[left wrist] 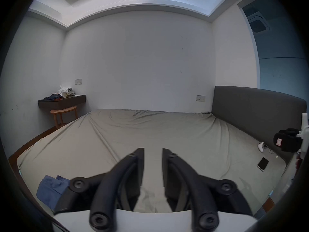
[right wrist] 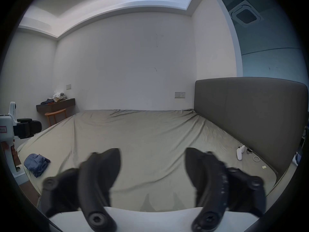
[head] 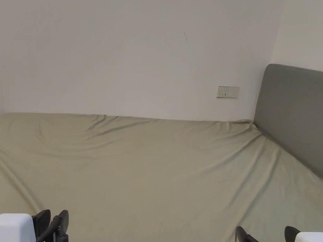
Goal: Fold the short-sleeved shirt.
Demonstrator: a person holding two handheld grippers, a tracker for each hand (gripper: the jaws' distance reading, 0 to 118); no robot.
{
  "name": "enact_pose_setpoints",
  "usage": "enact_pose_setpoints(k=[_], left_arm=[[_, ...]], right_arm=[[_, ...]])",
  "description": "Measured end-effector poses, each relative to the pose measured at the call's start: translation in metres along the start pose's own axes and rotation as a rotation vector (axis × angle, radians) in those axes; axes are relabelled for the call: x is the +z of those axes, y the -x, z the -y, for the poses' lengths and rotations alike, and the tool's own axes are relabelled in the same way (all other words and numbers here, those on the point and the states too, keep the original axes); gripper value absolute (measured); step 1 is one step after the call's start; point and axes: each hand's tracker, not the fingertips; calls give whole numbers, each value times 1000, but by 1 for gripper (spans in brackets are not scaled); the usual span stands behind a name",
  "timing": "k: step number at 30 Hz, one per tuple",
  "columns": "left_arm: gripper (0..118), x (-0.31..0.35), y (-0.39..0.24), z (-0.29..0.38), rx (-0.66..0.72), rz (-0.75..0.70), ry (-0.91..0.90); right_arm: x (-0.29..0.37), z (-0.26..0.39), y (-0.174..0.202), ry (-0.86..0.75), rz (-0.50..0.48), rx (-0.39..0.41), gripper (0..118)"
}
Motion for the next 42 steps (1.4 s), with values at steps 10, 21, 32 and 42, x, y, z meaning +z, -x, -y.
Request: enact_pose_setpoints(k=[10, 21, 32, 42], left_arm=[[118, 5, 0, -14, -8, 24, -53], [118, 24, -11, -21, -102, 113, -132], [118, 25, -11, -31, -2, 27, -59], [118, 14, -11, -28, -25, 0, -3]], right_arm=[[-4, 1, -10, -25, -11, -58, 118], [-9, 0, -12, -25, -16, -71, 118], [-17, 7, -14, -7, -23, -73, 118], [-26, 14, -14, 23, -30, -75, 118]])
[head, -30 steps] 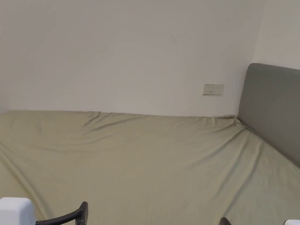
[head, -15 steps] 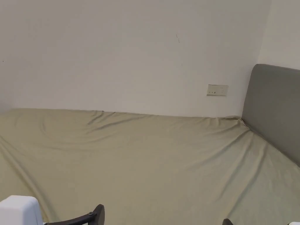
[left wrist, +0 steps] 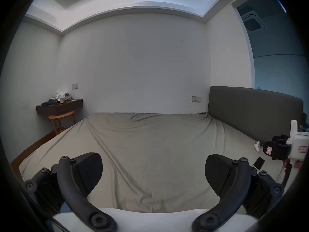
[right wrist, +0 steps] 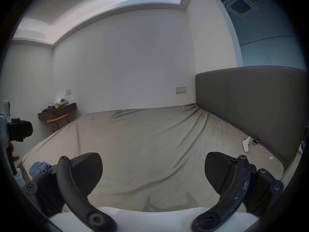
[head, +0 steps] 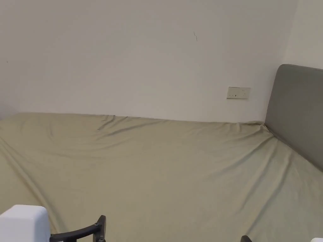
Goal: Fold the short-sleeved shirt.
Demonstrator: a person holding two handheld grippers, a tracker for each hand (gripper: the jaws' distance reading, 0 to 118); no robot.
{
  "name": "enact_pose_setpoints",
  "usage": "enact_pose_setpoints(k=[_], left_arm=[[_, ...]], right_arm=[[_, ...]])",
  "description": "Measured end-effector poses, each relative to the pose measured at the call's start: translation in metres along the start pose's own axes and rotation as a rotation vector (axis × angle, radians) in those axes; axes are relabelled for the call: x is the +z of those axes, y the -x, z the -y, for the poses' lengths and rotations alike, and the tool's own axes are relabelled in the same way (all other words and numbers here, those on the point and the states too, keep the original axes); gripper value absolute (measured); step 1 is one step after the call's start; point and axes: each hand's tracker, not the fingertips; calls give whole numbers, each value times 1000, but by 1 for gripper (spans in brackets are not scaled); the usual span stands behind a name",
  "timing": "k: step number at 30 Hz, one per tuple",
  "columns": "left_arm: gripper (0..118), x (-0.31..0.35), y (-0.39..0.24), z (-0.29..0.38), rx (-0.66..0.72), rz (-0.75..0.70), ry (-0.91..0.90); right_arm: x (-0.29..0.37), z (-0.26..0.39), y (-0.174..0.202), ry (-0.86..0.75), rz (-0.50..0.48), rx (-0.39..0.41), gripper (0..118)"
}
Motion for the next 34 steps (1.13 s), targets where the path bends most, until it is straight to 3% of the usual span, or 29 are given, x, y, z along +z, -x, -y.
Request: enact_pose_setpoints(k=[34], left_arm=[[118, 5, 11, -5, 23, -113, -52]], right_arm=[[-1, -10, 13, -2, -3, 36, 118]])
